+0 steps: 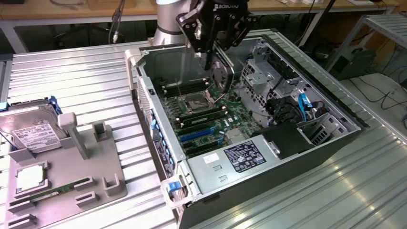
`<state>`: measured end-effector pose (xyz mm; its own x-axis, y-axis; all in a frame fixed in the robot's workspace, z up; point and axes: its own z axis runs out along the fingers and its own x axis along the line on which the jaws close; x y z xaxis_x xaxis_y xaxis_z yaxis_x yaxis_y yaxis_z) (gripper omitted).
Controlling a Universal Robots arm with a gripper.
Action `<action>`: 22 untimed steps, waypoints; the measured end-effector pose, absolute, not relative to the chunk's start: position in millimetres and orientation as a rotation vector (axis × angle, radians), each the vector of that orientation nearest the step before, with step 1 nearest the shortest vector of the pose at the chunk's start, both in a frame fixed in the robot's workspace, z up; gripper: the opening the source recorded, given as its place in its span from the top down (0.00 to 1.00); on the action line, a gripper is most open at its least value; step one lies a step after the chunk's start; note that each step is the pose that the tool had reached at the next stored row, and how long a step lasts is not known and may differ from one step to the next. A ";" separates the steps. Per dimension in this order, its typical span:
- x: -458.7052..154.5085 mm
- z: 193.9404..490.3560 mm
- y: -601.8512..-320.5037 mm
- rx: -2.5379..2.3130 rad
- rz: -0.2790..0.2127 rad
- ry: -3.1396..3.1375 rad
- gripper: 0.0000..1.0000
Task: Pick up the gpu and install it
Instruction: 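Pick up the gpu and move the gpu toward the slot, then insert the gpu into the slot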
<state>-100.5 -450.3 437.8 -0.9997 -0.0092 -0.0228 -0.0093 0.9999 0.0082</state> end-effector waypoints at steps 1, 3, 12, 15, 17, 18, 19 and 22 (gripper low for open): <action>-90.0 437.6 -450.2 -0.014 0.013 3.118 0.72; -79.0 437.4 -450.1 -0.014 0.013 3.118 0.72; -45.1 436.9 -450.0 -0.014 0.013 3.116 0.72; -45.1 436.9 -450.0 -0.014 0.013 3.116 0.72; -45.1 436.9 -450.0 -0.014 0.013 3.116 0.72; -45.1 436.9 -450.0 -0.014 0.013 3.116 0.72; -45.1 436.9 -450.0 -0.014 0.013 3.116 0.72; -45.1 436.9 -450.0 -0.014 0.013 3.116 0.72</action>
<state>-45.1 -450.0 436.9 -0.9996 -0.0091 -0.0253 -0.0093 0.9999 0.0081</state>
